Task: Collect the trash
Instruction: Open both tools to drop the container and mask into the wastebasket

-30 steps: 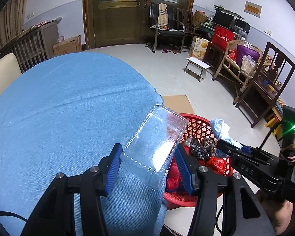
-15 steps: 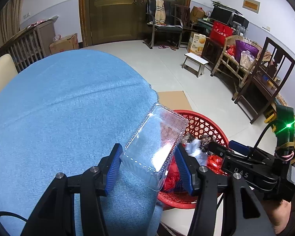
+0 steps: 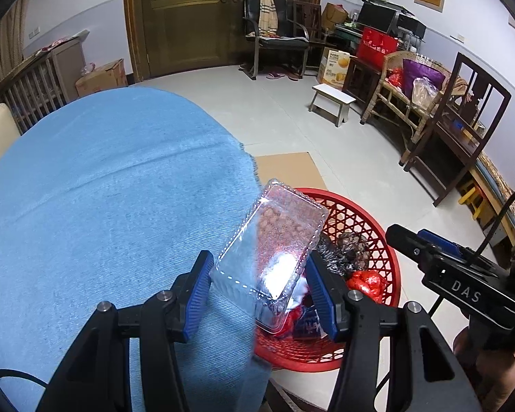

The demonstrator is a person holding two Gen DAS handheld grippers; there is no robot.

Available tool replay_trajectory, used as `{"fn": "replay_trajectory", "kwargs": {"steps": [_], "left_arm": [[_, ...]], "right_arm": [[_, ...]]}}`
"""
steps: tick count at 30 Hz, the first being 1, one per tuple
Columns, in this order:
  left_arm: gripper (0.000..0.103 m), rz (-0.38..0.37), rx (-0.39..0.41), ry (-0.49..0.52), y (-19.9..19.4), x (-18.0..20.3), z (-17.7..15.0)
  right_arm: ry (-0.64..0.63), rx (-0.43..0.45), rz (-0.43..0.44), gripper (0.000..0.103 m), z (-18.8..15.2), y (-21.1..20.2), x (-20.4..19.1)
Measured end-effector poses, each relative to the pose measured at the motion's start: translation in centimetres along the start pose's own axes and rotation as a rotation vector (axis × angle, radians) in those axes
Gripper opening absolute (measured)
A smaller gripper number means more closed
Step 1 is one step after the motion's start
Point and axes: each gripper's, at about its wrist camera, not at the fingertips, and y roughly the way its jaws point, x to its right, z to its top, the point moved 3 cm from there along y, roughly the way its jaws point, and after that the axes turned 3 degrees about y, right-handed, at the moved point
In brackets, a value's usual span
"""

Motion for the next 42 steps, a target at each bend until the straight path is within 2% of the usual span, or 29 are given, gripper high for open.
{"fn": "replay_trajectory", "kwargs": {"steps": [12, 27, 30, 35, 42], "left_arm": [[0.056, -0.016, -0.028, 0.036, 1.7, 2.3, 0.6], [0.056, -0.028, -0.061, 0.047, 3.5, 3.1, 0.8], [0.062, -0.028, -0.07, 0.057, 3.8, 3.3, 0.8], [0.064, -0.032, -0.093, 0.027, 4.2, 2.9, 0.6], [0.066, -0.037, -0.075, 0.023, 3.4, 2.6, 0.5]], "right_arm": [[0.04, 0.046, 0.008, 0.07, 1.4, -1.6, 1.6], [0.078, 0.082, 0.01, 0.07, 2.5, -2.6, 2.9], [0.08, 0.08, 0.01, 0.07, 2.5, -2.6, 3.0], [0.078, 0.08, 0.005, 0.07, 2.4, -2.7, 2.9], [0.069, 0.083, -0.004, 0.07, 2.2, -3.1, 2.6]]}}
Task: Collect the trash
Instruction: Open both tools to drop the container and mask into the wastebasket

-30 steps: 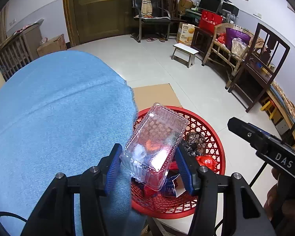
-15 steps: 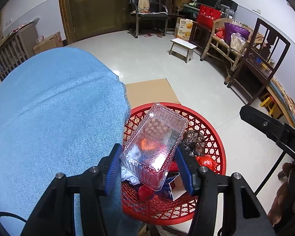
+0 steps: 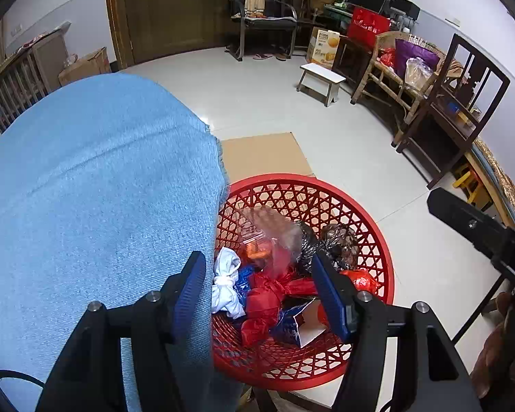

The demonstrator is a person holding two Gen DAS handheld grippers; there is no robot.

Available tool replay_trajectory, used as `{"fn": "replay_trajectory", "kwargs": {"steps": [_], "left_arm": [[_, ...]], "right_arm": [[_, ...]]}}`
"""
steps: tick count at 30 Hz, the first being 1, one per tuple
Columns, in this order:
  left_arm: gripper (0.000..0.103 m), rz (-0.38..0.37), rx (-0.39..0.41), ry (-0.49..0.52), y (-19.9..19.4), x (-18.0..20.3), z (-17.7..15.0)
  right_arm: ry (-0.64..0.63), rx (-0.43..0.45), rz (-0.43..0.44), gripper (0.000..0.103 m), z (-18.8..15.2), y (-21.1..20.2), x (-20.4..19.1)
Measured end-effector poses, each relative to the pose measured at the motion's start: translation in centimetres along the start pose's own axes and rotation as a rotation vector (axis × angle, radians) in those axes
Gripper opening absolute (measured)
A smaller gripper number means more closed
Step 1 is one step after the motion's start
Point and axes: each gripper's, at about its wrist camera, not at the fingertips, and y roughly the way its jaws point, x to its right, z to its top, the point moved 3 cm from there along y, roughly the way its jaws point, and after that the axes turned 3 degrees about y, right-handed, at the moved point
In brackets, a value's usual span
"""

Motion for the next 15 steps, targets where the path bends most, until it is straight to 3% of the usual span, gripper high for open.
{"fn": "replay_trajectory", "kwargs": {"steps": [15], "left_arm": [[0.074, 0.042, 0.098, -0.064, -5.2, -3.0, -1.4]], "right_arm": [[-0.052, 0.022, -0.009, 0.072, -1.1, -1.9, -1.9]]}}
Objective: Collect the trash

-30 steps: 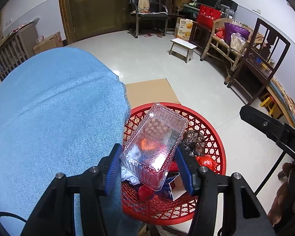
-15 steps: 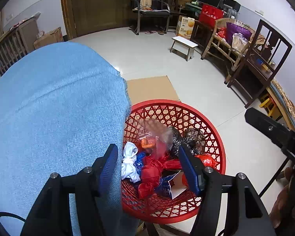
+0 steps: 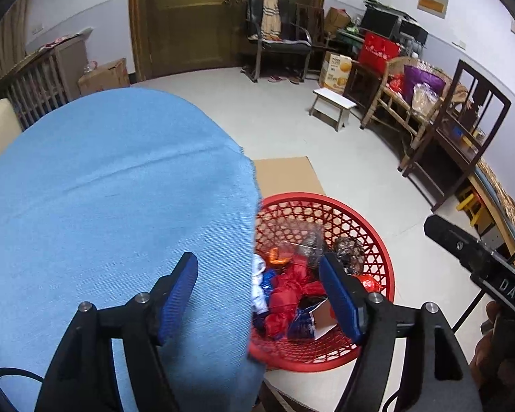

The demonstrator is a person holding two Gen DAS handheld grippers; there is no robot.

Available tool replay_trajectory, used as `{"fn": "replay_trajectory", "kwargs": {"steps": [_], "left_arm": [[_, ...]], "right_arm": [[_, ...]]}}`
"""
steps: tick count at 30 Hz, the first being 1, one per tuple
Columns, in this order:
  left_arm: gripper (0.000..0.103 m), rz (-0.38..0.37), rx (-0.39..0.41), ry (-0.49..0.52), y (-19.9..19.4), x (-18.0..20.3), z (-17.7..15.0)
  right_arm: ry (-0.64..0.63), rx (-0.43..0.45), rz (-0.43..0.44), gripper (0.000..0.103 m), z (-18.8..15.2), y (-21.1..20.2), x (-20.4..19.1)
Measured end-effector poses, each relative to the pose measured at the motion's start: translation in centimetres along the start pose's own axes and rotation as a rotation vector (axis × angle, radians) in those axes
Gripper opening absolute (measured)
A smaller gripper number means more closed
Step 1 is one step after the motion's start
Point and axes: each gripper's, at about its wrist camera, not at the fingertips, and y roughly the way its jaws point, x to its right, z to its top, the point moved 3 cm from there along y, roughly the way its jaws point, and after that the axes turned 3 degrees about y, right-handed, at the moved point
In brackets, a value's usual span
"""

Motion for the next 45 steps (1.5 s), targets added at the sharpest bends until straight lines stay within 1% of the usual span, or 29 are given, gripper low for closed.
{"fn": "replay_trajectory", "kwargs": {"steps": [4, 6, 9, 11, 16, 18, 19, 20, 22, 26, 28, 31, 34, 38, 41, 45], "left_arm": [[0.074, 0.007, 0.029, -0.029, -1.8, -1.5, -0.9], [0.075, 0.014, 0.042, -0.04, -2.8, -2.3, -1.6], [0.075, 0.022, 0.06, -0.067, -4.0, -3.5, -2.4], [0.075, 0.018, 0.07, -0.09, -4.7, -4.2, -3.0], [0.075, 0.028, 0.093, -0.124, -6.1, -5.7, -4.1], [0.076, 0.036, 0.102, -0.126, -6.7, -6.0, -4.4], [0.079, 0.038, 0.104, -0.127, -6.8, -6.0, -4.4], [0.082, 0.041, 0.106, -0.129, -7.0, -6.0, -4.4], [0.083, 0.046, 0.116, -0.134, -7.3, -6.2, -4.6], [0.084, 0.045, 0.126, -0.132, -7.6, -6.3, -4.6], [0.084, 0.057, 0.135, -0.12, -7.8, -6.1, -4.6], [0.085, 0.054, 0.142, -0.112, -7.8, -5.9, -4.5], [0.085, 0.06, 0.145, -0.11, -7.8, -6.0, -4.5], [0.085, 0.09, 0.155, -0.096, -7.8, -6.0, -4.5], [0.085, 0.082, 0.156, -0.094, -7.8, -5.9, -4.5], [0.085, 0.094, 0.164, -0.077, -7.8, -5.7, -4.4]], "right_arm": [[-0.047, -0.016, 0.0, 0.076, -1.3, -0.3, -1.5], [-0.08, -0.033, 0.001, 0.081, -2.4, -0.4, -2.5], [-0.119, -0.063, 0.004, 0.082, -4.1, -0.3, -3.7], [-0.157, -0.067, -0.008, 0.084, -5.2, -0.4, -4.6], [-0.212, -0.077, -0.022, 0.085, -7.3, -0.5, -6.3], [-0.221, -0.079, -0.021, 0.085, -7.7, -0.4, -6.7], [-0.228, -0.074, -0.027, 0.085, -7.9, -0.5, -6.9], [-0.232, -0.071, -0.031, 0.085, -8.1, -0.7, -7.0], [-0.234, -0.059, -0.038, 0.085, -8.1, -1.0, -7.2], [-0.229, -0.027, -0.062, 0.086, -7.6, -1.7, -7.3], [-0.232, -0.011, -0.064, 0.086, -7.5, -2.0, -7.4], [-0.236, 0.003, -0.067, 0.088, -7.3, -2.4, -7.6], [-0.235, -0.003, -0.07, 0.089, -7.2, -2.2, -7.5], [-0.228, -0.016, -0.077, 0.089, -7.3, -1.9, -7.1], [-0.224, -0.012, -0.078, 0.089, -7.3, -1.9, -7.0], [-0.225, -0.011, -0.081, 0.089, -7.4, -1.9, -6.9]]}}
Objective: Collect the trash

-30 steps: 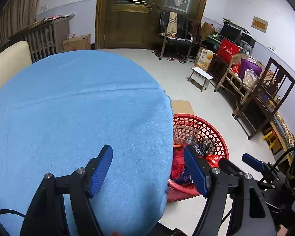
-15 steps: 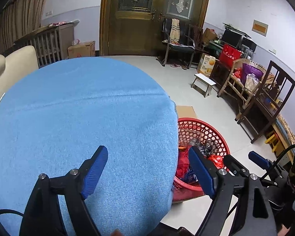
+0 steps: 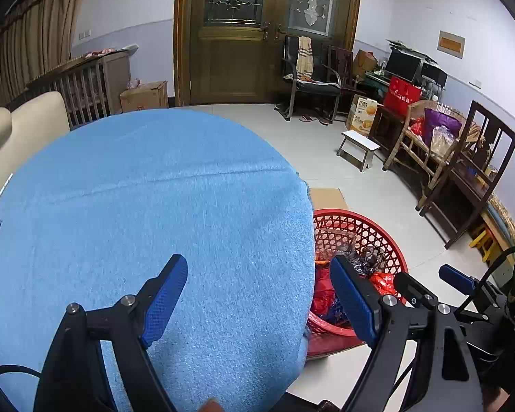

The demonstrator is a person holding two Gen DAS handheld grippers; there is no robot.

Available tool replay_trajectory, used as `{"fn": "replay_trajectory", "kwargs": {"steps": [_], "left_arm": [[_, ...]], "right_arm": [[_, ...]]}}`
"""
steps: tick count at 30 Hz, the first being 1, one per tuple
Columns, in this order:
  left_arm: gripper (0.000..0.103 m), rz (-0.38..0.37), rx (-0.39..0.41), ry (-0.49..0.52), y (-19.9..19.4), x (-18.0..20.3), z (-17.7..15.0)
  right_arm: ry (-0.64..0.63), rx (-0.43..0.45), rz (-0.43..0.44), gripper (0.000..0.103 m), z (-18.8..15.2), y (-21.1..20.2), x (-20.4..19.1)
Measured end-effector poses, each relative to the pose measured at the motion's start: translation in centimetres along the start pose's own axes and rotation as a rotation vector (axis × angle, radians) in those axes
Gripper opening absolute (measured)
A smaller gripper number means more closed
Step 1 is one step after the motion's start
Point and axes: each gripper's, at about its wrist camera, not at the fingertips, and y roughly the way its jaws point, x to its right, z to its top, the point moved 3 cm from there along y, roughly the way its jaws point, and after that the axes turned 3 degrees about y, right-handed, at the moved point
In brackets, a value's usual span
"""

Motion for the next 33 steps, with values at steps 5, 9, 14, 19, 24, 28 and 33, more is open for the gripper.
{"fn": "replay_trajectory", "kwargs": {"steps": [5, 9, 14, 19, 24, 28, 33], "left_arm": [[0.085, -0.005, 0.015, 0.02, -0.33, 0.52, -0.02], [0.085, -0.002, 0.016, 0.024, -0.3, 0.65, -0.09], [0.085, -0.004, 0.016, 0.028, -0.22, 0.59, -0.15], [0.085, 0.002, 0.012, 0.023, -0.02, 0.58, -0.21], [0.085, 0.009, 0.0, 0.013, 0.26, 0.46, -0.37], [0.085, 0.005, -0.011, 0.011, 0.44, 0.53, -0.49], [0.086, 0.0, -0.004, 0.026, 0.28, 0.82, -0.57]], "right_arm": [[0.005, 0.003, -0.001, 0.089, 0.13, -0.13, 0.15], [0.005, 0.004, -0.002, 0.089, 0.22, -0.14, 0.19], [0.007, 0.001, -0.004, 0.089, 0.18, -0.05, 0.23], [0.01, 0.002, -0.006, 0.089, 0.13, -0.03, 0.31], [0.018, 0.002, -0.015, 0.089, 0.01, 0.0, 0.62], [0.019, 0.01, -0.014, 0.089, 0.0, -0.18, 0.54], [0.017, 0.007, -0.012, 0.089, -0.05, -0.22, 0.37]]}}
